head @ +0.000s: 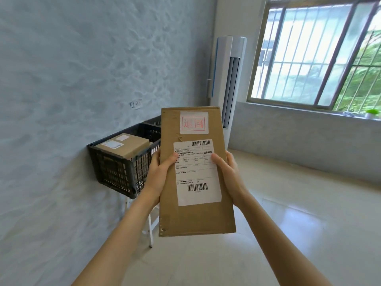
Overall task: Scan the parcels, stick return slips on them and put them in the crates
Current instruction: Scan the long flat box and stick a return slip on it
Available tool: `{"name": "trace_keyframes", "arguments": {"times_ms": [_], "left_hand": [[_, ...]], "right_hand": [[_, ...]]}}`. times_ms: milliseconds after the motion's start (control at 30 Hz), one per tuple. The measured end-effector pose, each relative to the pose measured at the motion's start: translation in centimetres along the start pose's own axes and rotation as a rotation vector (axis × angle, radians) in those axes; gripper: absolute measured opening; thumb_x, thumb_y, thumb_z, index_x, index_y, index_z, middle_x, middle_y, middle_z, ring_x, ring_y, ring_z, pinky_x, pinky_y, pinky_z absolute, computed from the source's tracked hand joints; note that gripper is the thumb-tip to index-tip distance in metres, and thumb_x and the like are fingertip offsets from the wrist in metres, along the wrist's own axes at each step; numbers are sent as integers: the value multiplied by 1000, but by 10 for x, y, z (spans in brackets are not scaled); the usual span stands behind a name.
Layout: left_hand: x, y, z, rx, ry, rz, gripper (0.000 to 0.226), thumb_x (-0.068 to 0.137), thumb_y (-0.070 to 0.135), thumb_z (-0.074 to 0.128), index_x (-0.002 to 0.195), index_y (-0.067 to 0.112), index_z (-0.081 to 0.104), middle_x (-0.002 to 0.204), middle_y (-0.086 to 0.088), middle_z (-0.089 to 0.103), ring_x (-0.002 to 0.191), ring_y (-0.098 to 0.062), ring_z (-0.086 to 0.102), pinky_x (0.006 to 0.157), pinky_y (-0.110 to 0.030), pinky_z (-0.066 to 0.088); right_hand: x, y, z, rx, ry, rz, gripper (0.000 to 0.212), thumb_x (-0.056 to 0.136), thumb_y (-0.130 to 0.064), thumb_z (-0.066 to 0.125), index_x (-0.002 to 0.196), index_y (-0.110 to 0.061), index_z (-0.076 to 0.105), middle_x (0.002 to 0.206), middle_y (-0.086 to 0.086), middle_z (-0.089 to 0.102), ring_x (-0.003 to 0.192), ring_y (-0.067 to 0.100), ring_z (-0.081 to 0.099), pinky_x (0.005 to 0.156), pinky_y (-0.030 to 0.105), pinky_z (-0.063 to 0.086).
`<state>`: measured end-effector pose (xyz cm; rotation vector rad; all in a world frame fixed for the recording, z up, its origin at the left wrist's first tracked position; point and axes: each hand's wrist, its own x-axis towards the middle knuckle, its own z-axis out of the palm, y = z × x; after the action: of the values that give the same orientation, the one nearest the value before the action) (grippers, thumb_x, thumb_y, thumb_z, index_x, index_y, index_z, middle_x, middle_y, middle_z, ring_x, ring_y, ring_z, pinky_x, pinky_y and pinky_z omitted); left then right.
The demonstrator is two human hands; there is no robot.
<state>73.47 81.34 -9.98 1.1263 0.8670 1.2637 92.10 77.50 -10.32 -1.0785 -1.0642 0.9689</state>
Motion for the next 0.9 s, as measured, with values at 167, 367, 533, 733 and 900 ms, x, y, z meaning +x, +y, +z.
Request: {"name": "trace_keyframes", "arguments": {"times_ms": [167,367,533,733,900], "left_hand": [[109,0,12,4,-3,19,53,90,29,64,138,23,44,111,-4,70,89,-21,72,70,-33,58],[214,-14,31,28,6,3,60,90,31,65,143,21,39,111,-4,69,86,-19,73,66,-30,56],[300,-34,48,34,56,5,54,91,29,64,140,21,41,110,-2,69,85,-17,72,63,-27,56],[407,-54,69,50,165,37,52,91,30,64,138,21,43,113,-5,69,92,-23,71,77,-38,57],[480,-56,74,61,274,58,49,92,30,62,137,23,44,114,-3,69,92,-21,71,72,-33,56]], "right_hand": [[107,6,-2,-8,16,-7,47,94,-28,59,136,-16,41,117,10,67,98,25,70,78,38,59],[210,22,-19,4,21,9,48,94,-30,59,136,-16,41,117,9,67,96,22,71,73,33,58],[305,46,-37,0,-12,27,50,93,-33,61,137,-20,42,115,5,68,95,20,71,75,35,58],[434,73,-55,7,-131,27,55,90,-39,64,138,-24,41,117,3,68,98,20,70,88,46,56],[533,87,-52,-38,-240,41,64,84,-49,66,139,-28,40,117,-1,68,98,18,70,89,47,56]]}}
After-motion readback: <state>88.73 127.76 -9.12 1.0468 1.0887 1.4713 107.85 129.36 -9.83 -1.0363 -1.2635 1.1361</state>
